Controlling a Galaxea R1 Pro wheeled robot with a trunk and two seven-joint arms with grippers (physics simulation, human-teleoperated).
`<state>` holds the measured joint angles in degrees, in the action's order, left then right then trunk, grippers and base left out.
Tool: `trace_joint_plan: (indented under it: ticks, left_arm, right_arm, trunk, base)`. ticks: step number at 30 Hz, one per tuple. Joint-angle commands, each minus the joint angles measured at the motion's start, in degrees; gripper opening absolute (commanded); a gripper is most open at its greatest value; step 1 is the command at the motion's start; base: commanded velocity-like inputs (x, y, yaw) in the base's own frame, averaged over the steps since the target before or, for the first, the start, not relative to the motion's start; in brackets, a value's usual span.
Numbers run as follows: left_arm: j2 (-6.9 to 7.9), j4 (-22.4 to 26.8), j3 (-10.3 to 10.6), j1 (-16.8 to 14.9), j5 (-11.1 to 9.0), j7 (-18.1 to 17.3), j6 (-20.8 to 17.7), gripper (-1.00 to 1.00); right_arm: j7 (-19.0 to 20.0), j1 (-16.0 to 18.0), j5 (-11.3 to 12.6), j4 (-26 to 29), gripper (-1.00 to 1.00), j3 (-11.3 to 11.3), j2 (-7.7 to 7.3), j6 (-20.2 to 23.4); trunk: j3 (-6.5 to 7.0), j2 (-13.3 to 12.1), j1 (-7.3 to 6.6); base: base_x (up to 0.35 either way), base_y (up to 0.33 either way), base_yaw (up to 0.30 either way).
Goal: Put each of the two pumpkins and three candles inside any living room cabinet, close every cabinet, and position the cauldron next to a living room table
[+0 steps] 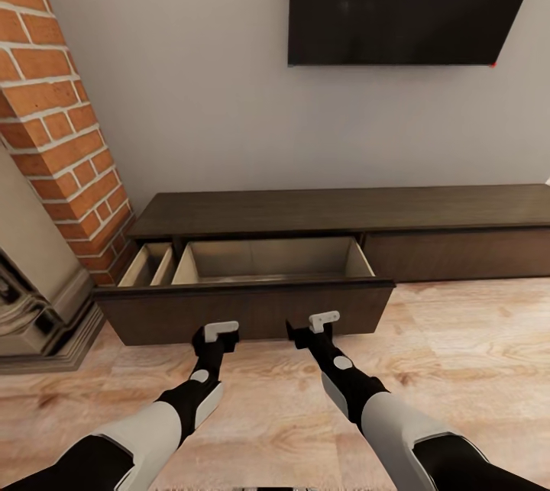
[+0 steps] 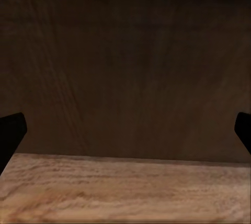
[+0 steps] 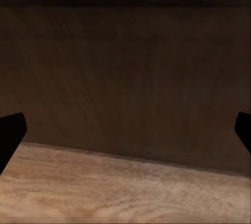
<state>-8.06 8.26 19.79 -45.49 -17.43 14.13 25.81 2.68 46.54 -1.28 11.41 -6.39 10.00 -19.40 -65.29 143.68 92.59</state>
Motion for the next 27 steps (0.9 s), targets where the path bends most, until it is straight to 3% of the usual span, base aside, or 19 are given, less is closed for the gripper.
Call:
trace_joint_plan:
  ticks: [1,7,21,27]
  left_arm:
    - [0.03,-0.1,0.5,0.0,-0.3,0.3,1.0,1.0]
    - [0.06,-0.2,0.4,0.0,-0.4,0.3,2.3,1.0]
    - [0.01,1.0,0.4,0.0,-0.3,0.4,3.0,1.0]
    - [0.05,0.7,0.5,0.0,-0.1,0.4,5.1,1.0]
  right_arm:
    - [0.0,0.0,-0.1,-0.1,1.0,0.0,0.0,-0.2]
    - [0.0,0.0,-0.2,-0.2,1.0,0.0,0.0,-0.1]
    - [0.0,-0.6,-0.2,-0.2,1.0,0.0,0.0,-0.2]
    - [0.0,-0.8,-0.2,-0.2,1.0,0.0,0.0,-0.2]
  trunk:
    - [-0.27,0.0,0.01]
    - [-1.6,0.1,0.16]
    - [-1.6,0.1,0.16]
    - [-1.6,0.1,0.16]
  base:
    - [0.0,0.0,0.0]
    - [0.0,0.0,0.0]
    - [0.0,0.0,0.0]
    - [0.018,0.0,0.0]
